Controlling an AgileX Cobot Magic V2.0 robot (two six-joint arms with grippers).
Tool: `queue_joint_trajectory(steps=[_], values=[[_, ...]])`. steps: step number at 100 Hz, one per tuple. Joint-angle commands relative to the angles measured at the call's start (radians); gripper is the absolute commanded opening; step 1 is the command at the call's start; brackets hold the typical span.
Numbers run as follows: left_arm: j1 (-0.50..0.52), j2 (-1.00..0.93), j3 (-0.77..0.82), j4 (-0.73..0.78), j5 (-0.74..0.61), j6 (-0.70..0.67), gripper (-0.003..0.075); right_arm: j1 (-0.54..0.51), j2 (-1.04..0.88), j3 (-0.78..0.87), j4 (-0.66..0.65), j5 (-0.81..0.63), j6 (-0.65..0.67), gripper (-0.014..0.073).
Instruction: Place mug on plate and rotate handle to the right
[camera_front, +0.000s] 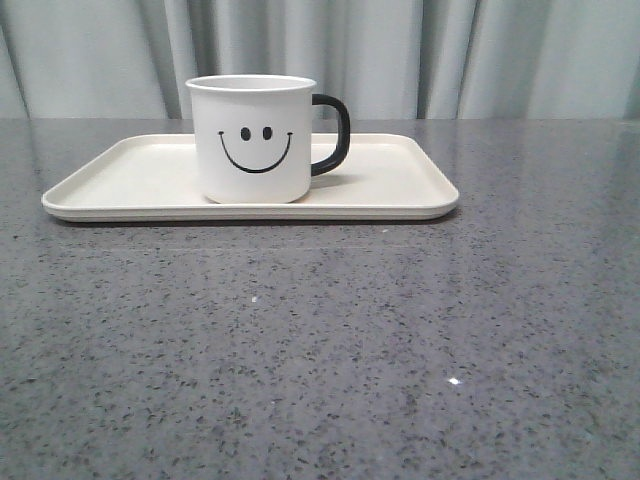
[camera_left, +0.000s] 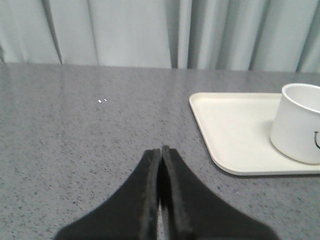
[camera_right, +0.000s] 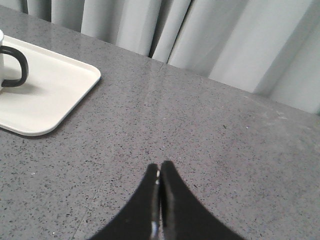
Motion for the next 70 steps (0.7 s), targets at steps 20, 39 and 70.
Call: queue_joint_trajectory(steps=[20,39,70], values=[[0.089,-0.161,0.22,0.04,-0.285,0.005,-0.002,-0.004,0.005,-0.022,-0.036,-0.072,0.001,-0.0066],[0.089,-0.159,0.328,0.04,-0.402,0.005,-0.002,-0.004,0.005,-0.022,-0.036,-0.072,0.001,-0.0066],[0.089,-0.159,0.387,0.04,-0.448,0.005,-0.002,-0.004,0.005,-0.022,-0.036,-0.071,0.001,-0.0066]])
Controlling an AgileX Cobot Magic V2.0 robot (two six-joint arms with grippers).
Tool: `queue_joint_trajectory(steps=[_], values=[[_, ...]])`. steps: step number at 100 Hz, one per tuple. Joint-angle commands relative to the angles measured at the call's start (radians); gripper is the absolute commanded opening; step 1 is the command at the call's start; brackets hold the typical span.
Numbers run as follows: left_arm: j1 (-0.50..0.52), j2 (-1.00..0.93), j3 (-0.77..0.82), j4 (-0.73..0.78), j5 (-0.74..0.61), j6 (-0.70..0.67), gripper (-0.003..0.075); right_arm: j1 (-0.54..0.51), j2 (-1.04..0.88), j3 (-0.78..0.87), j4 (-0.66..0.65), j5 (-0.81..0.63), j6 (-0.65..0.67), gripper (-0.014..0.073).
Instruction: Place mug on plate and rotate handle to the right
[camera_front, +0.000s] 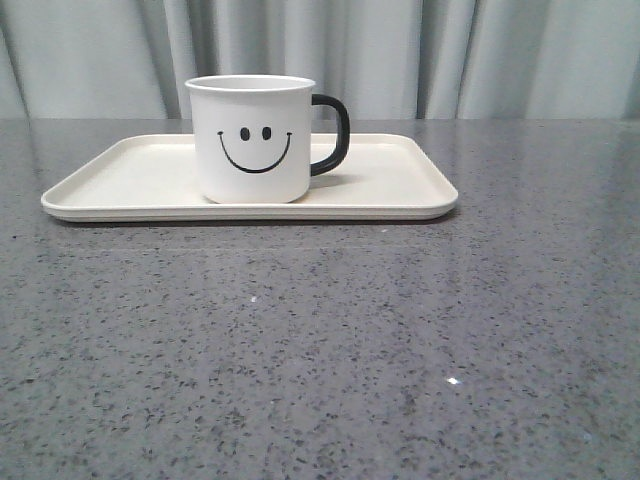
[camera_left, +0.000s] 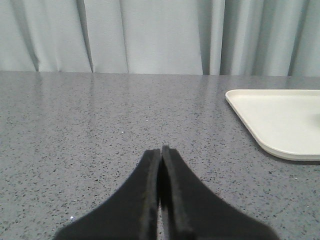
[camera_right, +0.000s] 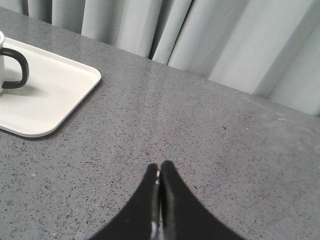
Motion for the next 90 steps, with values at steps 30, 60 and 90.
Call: queue_joint_trajectory(steps=[30,60,90], values=[[0.0,-0.029,0.008,0.002,-0.084,0.001,-0.002,-0.004,0.005,-0.022,-0.036,-0.066,-0.001,-0.0066],[0.0,-0.029,0.008,0.002,-0.084,0.001,-0.002,-0.004,0.005,-0.022,-0.036,-0.066,-0.001,-0.0066],[0.0,-0.029,0.008,0.002,-0.084,0.001,-0.002,-0.005,0.005,-0.022,-0.03,-0.066,-0.006,-0.0066]])
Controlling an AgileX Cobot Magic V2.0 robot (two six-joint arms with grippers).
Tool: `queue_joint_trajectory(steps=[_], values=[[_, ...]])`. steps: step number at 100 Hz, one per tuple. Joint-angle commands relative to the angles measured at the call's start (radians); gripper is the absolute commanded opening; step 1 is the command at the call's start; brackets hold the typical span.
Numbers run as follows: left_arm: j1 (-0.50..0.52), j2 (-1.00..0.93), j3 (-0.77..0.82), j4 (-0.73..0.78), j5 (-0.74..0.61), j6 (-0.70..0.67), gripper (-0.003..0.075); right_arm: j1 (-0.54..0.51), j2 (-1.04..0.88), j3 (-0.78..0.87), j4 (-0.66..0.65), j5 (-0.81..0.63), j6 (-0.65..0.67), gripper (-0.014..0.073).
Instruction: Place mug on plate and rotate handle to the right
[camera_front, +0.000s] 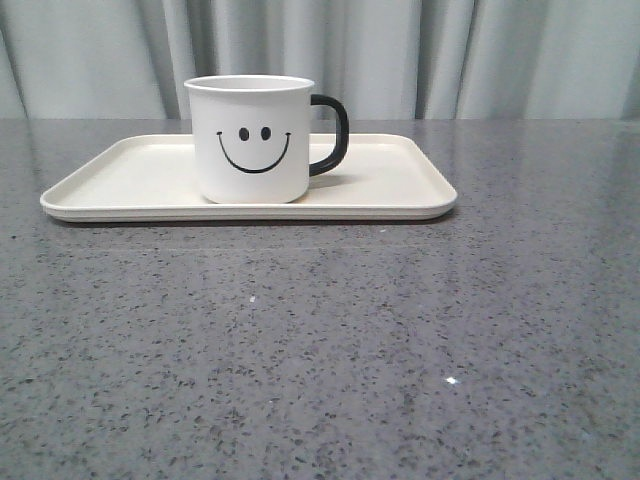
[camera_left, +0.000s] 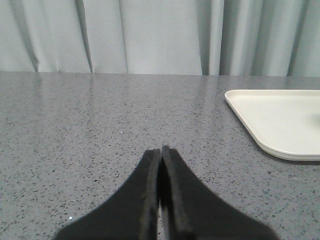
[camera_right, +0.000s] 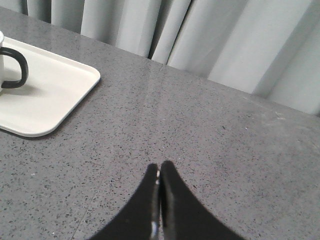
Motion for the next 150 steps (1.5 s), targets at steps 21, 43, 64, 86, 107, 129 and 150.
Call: queue_joint_trajectory(steps=[21,43,64,86,107,129,150], values=[[0.0,-0.029,0.008,0.002,-0.084,0.001,-0.002,-0.142,-0.004,0.022,0.175,-0.193,-0.152,-0.0066],[0.0,-0.029,0.008,0.002,-0.084,0.001,-0.002,-0.317,-0.088,0.18,0.441,-0.399,-0.345,-0.0066],[0.0,-0.029,0.008,0.002,-0.084,0.001,-0.002,-0.399,-0.212,0.319,0.491,-0.426,-0.349,-0.0066],[0.0,-0.029,0.008,0.002,-0.084,0.001,-0.002,-0.456,-0.327,0.422,0.525,-0.432,-0.347,-0.0066],[0.0,-0.029,0.008,0.002,-0.084,0.001,-0.002,-0.457,-0.337,0.532,0.578,-0.541,-0.345,-0.0066],[0.0,-0.029,0.008,0.002,-0.084,0.001,-0.002,-0.457,-0.337,0.546,0.593,-0.558,-0.344,-0.0066],[0.0,-0.029,0.008,0.002,-0.084,0.001,-0.002,-0.457,-0.337,0.546,0.593,-0.558,-0.344,-0.0066]])
